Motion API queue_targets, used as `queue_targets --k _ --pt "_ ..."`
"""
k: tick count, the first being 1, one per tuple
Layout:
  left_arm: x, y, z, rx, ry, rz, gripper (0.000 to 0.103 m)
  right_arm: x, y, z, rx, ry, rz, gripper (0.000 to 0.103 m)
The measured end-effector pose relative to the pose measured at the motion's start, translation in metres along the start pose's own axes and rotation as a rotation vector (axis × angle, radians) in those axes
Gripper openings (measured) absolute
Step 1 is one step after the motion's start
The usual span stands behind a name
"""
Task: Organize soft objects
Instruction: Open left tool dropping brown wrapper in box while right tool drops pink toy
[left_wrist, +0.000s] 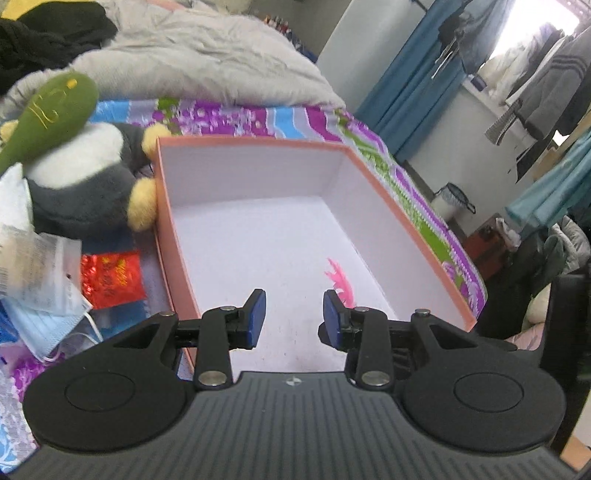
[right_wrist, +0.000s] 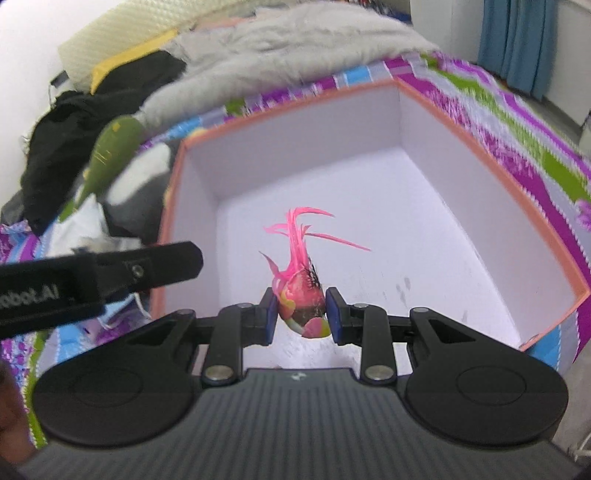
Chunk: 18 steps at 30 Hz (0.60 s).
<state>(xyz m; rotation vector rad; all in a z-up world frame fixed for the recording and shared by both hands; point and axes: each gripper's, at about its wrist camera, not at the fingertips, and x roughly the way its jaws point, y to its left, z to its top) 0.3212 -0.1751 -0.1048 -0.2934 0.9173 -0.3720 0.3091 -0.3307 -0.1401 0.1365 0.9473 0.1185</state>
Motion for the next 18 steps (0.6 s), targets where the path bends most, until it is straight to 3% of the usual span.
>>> queue_targets --k 4,7,9,18 --pt "0.017 0.001 -0.002 -0.010 0.025 0.011 0.040 0.015 -0.012 -0.004 0.031 0.047 -0.002 0.034" --pt "0.022 0.000 -0.003 -0.009 0.033 0.022 0.040 0.019 -0.017 -0.006 0.042 0.068 -0.011 0.044" --pt "0.023 -0.001 -0.003 -0.009 0.032 0.026 0.041 0.018 -0.019 -0.006 0.048 0.062 -0.009 0.048" --pt "-0.013 -0.009 -0.004 0.007 -0.017 0.033 0.041 -0.017 -0.012 -0.004 0.045 -0.027 0.019 0.048"
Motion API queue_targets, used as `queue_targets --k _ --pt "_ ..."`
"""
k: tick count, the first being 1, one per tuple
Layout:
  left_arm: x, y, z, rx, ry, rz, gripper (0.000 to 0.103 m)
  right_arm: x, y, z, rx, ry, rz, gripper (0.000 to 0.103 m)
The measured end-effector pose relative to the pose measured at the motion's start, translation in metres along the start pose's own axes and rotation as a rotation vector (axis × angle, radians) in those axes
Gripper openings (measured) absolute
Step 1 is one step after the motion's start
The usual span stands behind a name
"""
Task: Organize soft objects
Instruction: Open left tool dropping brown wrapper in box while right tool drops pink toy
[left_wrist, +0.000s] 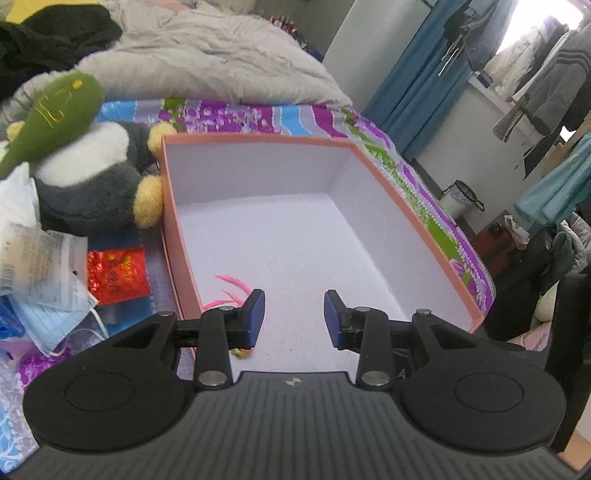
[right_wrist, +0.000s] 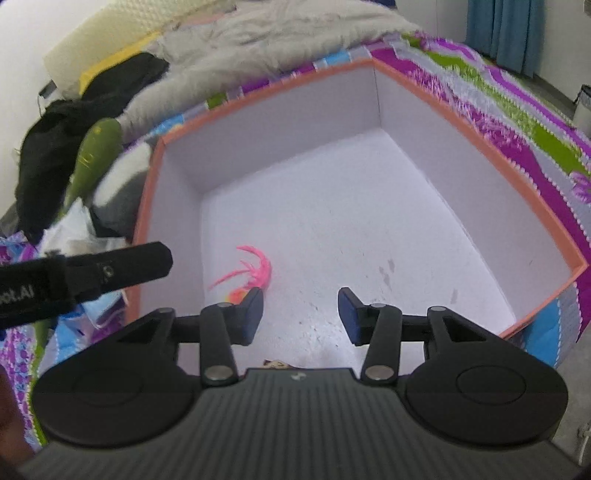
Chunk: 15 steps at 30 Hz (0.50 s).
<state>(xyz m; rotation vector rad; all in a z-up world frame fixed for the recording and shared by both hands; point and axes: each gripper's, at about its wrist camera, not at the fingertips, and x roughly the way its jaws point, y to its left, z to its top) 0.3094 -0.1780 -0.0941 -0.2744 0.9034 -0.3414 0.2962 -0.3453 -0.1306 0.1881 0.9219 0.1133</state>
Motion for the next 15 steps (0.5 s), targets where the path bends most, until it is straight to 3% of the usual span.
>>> queue_targets --k 15 --pt "-0.136 0.001 -0.018 0.035 -0.202 0.032 0.041 -0.099 0.047 -0.011 -0.035 -0.208 0.095 0.048"
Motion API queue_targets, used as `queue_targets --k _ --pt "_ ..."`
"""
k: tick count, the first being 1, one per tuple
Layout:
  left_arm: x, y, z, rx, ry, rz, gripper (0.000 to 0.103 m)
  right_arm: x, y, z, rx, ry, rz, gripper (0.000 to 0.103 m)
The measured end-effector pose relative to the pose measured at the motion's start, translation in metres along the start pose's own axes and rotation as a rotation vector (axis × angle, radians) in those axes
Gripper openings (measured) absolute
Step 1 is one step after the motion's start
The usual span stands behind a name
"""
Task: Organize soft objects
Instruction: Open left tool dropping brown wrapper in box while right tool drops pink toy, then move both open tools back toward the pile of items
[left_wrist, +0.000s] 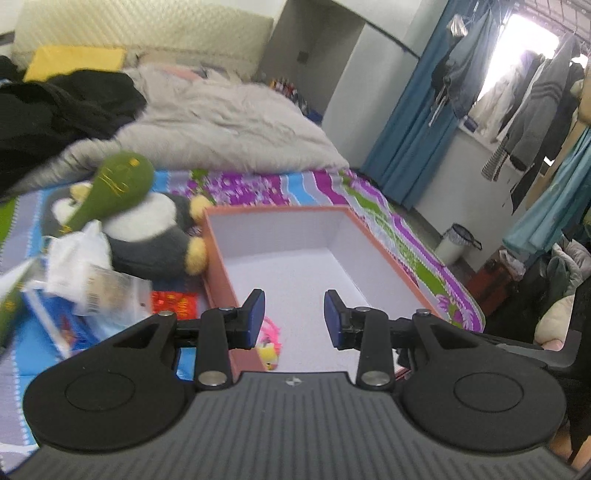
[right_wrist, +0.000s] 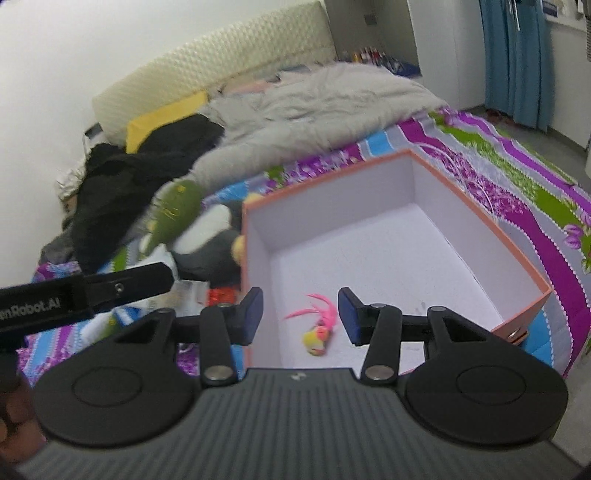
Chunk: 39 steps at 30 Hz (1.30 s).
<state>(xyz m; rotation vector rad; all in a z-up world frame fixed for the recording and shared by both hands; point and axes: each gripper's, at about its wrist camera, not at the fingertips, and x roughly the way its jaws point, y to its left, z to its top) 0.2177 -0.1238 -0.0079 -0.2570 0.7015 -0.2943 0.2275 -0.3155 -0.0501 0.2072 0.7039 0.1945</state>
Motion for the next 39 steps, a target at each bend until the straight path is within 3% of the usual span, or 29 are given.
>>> queue_targets --k 14,19,28,39 --pt "-0.110 0.049 -0.017 -0.047 -0.126 0.050 0.041 -0.061 0.058 -0.018 -0.081 -0.094 0.105 0.048" --pt "-0.135 0.064 -0.030 -0.082 -0.145 0.072 0.043 -0.065 0.075 -0.027 -0.115 -0.083 0.137 0.048" --pt "-0.149 0.097 -0.064 -0.170 -0.127 0.110 0.045 -0.057 0.103 -0.062 -0.174 -0.010 0.177 0.048" --pt "-0.126 0.127 -0.090 -0.257 -0.065 0.124 0.046 -0.034 0.119 -0.087 -0.202 0.083 0.177 0.048"
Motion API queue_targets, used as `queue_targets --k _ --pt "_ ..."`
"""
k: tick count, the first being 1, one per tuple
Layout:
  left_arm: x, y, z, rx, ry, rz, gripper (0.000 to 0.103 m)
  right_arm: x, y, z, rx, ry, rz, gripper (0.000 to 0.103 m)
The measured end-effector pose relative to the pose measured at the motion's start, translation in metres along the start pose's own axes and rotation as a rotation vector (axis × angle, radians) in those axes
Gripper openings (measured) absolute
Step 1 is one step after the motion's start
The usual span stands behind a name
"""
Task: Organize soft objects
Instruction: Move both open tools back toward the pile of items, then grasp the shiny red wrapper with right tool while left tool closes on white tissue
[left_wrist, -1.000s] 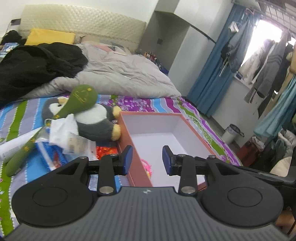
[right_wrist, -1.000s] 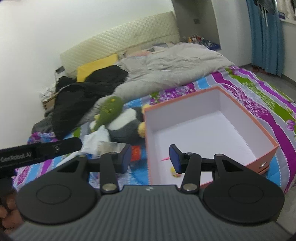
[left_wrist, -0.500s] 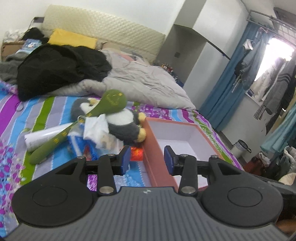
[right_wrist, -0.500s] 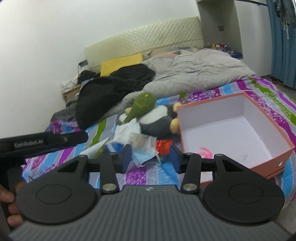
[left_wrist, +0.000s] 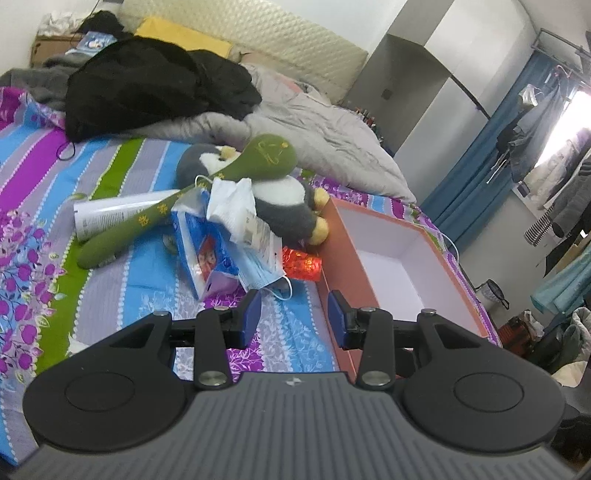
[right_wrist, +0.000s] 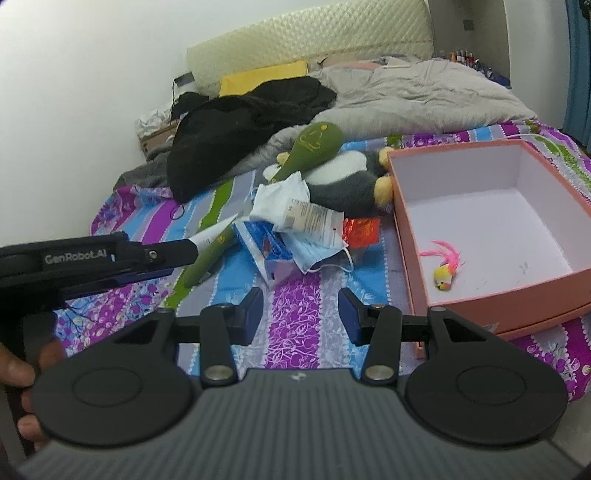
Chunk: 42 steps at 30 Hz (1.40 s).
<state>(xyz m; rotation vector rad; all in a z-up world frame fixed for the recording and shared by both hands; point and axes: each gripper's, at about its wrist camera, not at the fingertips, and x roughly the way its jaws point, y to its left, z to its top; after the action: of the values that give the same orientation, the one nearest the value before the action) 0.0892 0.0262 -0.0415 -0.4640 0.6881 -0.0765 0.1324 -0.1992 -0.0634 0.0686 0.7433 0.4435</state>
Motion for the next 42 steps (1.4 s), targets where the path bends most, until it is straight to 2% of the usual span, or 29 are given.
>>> queue_targets --k 12,20,31,42 --pt "0.062 0.018 0.017 -0.007 0.064 0.010 0.046 0.051 -0.007 0.004 0.078 0.020 -0.062 0.048" --pt "0.118 0.034 0.038 0.002 0.085 0.020 0.046 0.107 -0.014 0.009 0.159 0.054 -0.068 0.048" --pt "0.197 0.062 0.058 -0.033 0.135 0.028 0.045 0.178 -0.038 0.021 0.238 0.077 -0.129 0.048" --pt "0.242 0.078 0.064 -0.059 0.169 0.049 0.045 0.231 -0.059 0.035 0.329 0.089 -0.209 0.048"
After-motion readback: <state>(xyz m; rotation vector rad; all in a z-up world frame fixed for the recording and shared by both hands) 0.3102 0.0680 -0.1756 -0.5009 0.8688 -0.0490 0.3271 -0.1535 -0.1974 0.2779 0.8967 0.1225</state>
